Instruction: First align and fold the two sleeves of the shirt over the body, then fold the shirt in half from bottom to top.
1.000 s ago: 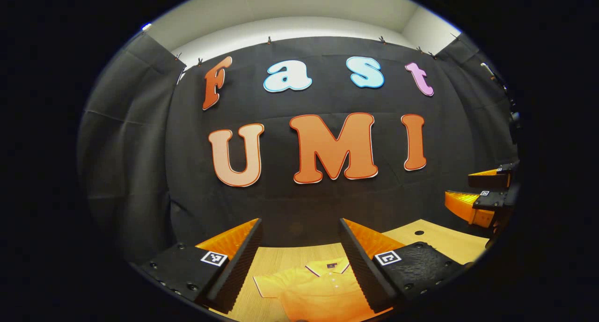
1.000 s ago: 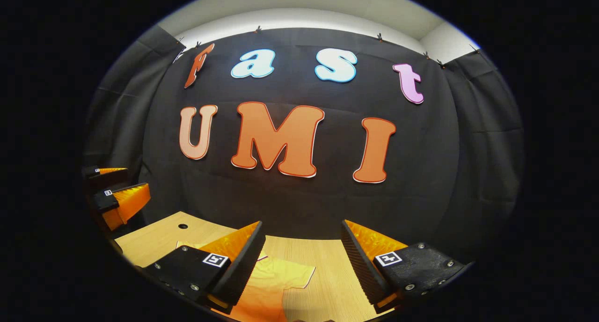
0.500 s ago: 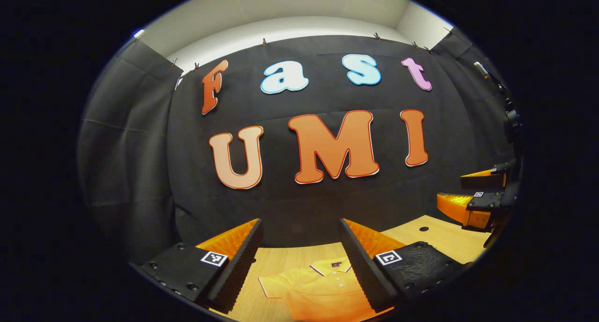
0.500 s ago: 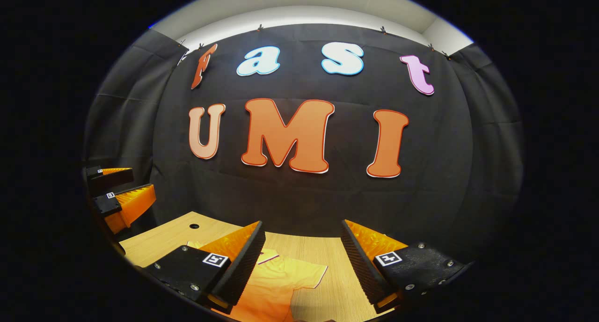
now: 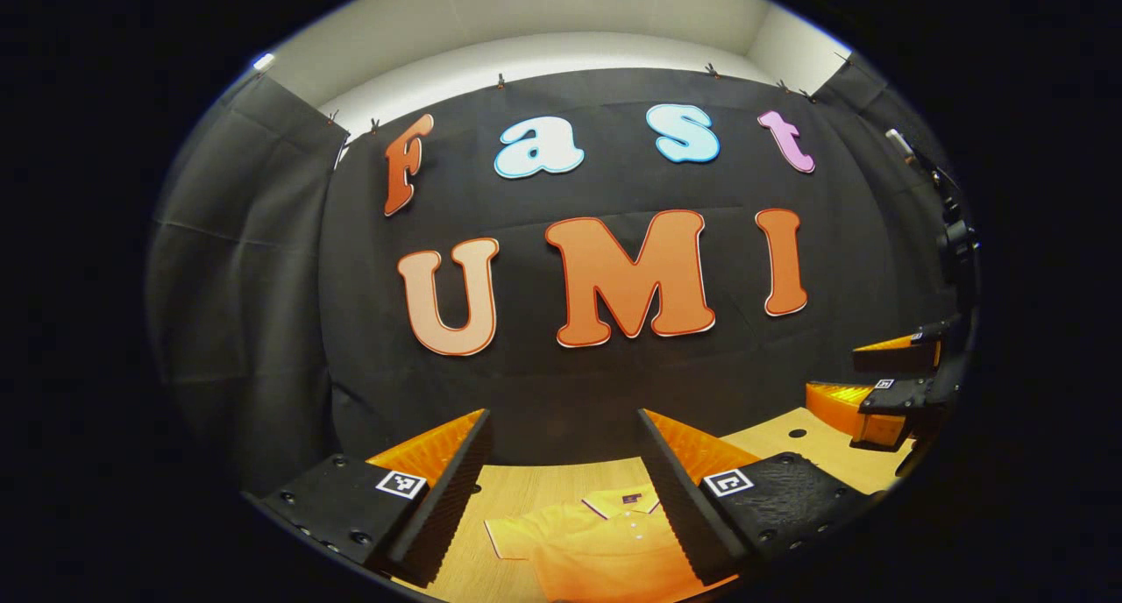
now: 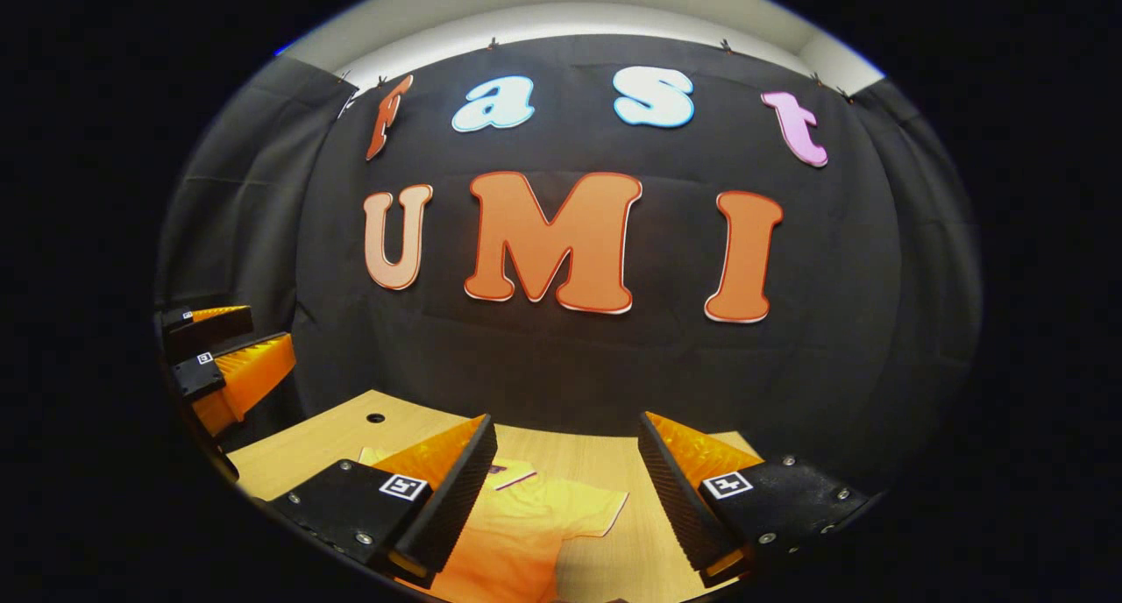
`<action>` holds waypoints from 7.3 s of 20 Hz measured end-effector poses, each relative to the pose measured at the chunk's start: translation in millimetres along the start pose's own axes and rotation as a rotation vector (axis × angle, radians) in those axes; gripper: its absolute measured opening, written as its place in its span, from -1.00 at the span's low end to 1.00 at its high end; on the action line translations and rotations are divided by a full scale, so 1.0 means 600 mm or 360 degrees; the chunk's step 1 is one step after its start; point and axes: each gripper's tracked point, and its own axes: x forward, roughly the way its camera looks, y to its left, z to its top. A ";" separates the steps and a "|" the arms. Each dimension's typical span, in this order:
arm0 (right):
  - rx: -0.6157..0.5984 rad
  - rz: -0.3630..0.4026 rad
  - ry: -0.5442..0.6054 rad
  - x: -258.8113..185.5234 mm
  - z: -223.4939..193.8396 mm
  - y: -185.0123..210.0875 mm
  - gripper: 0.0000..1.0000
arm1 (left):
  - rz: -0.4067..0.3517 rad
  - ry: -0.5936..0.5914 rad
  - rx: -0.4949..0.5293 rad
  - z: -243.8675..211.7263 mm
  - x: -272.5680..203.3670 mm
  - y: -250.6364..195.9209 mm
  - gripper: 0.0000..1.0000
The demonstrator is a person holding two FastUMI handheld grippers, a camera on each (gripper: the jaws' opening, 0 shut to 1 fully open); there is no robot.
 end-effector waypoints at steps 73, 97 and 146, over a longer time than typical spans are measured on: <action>0.0512 0.0278 0.1557 0.317 -0.406 0.168 -0.29 | 0.0192 0.0856 -0.0184 -0.369 0.037 0.267 0.98; 0.0115 -0.0561 0.0695 -0.055 -0.144 -0.129 0.82 | -0.0080 0.1954 -0.0349 -0.699 0.258 0.227 0.97; 0.0119 -0.0449 0.0447 -0.184 -0.099 -0.076 0.86 | -0.0644 0.0915 -0.0094 -0.334 0.233 0.015 0.93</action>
